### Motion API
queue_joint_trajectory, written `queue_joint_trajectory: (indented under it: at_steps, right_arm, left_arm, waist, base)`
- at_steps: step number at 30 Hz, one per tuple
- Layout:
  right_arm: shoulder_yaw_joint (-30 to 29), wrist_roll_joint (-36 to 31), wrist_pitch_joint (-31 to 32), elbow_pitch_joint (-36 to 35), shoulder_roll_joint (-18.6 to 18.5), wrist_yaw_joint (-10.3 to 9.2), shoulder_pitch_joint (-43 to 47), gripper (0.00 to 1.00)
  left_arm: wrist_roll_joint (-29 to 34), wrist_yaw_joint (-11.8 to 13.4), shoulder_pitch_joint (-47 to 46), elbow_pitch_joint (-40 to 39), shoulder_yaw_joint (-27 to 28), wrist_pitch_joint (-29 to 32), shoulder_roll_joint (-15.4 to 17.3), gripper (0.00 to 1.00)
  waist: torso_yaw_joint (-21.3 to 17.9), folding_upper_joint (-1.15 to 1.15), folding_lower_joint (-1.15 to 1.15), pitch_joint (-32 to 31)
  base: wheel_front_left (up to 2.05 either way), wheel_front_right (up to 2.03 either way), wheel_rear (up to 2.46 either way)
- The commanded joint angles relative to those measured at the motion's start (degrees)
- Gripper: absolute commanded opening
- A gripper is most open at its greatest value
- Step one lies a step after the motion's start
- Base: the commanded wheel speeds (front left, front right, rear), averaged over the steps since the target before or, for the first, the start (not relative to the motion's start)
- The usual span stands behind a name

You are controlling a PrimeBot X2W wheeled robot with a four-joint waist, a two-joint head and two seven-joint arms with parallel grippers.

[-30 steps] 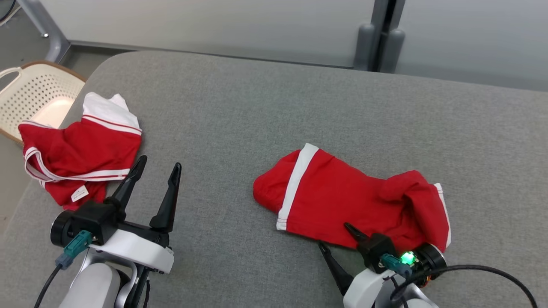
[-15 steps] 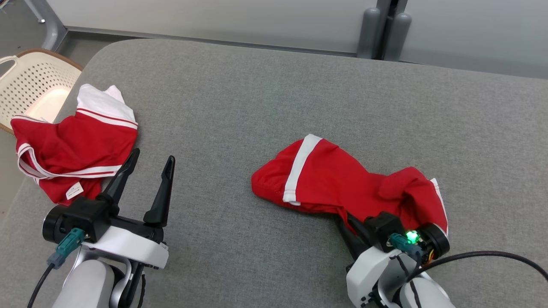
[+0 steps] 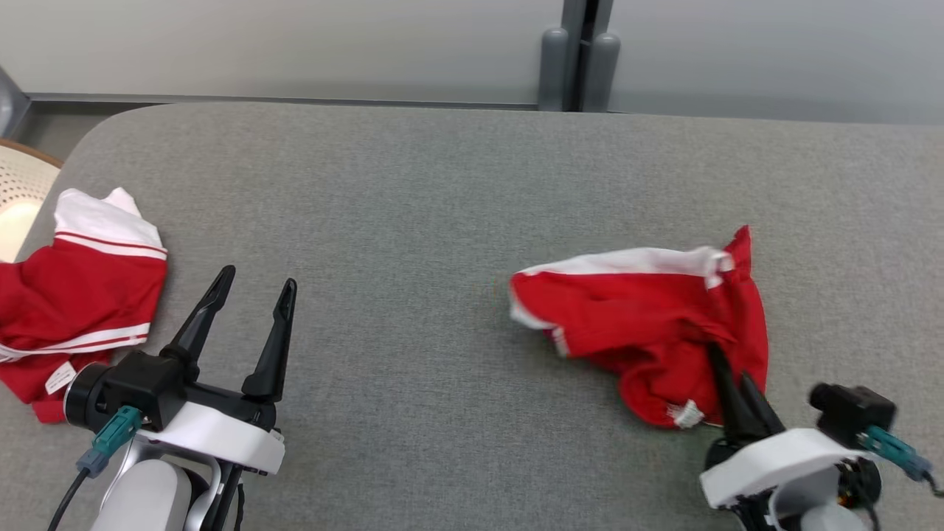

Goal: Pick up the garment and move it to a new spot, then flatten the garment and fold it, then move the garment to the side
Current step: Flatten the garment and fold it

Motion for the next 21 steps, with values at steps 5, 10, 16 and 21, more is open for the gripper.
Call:
queue_joint_trajectory:
  at_steps: [5,10,16,21]
  right_arm:
    - [-2.79,6.13,-5.31,7.29,-0.15,-0.01,-1.17,1.0]
    - [-2.88,1.36,-8.84,9.6,-0.19,-0.01,-3.28,1.0]
    - [-6.39,-9.92,-9.33,4.73,-0.18,-0.01,-2.89,1.0]
    - [-8.2,-16.53,-5.42,-3.68,-0.14,-0.02,-1.12,1.0]
  left_arm:
    - [-0.19,-0.15,0.06,-0.64,0.36,-0.24,0.79,1.0]
    - [-0.36,-0.01,0.3,-0.99,0.71,-0.24,1.08,1.0]
    - [-0.22,0.54,0.55,-1.45,1.01,-0.24,1.08,1.0]
    - [0.02,1.47,1.68,-1.73,1.31,-0.24,1.08,1.0]
  waist:
    - [-1.87,0.0,0.0,1.24]
    - [-2.84,0.0,0.0,1.47]
    - [-3.1,0.0,0.0,0.79]
    - [-3.19,0.0,0.0,-0.74]
  base:
    - [0.0,0.0,0.0]
    - [0.0,0.0,0.0]
    - [0.0,0.0,0.0]
    - [0.0,0.0,0.0]
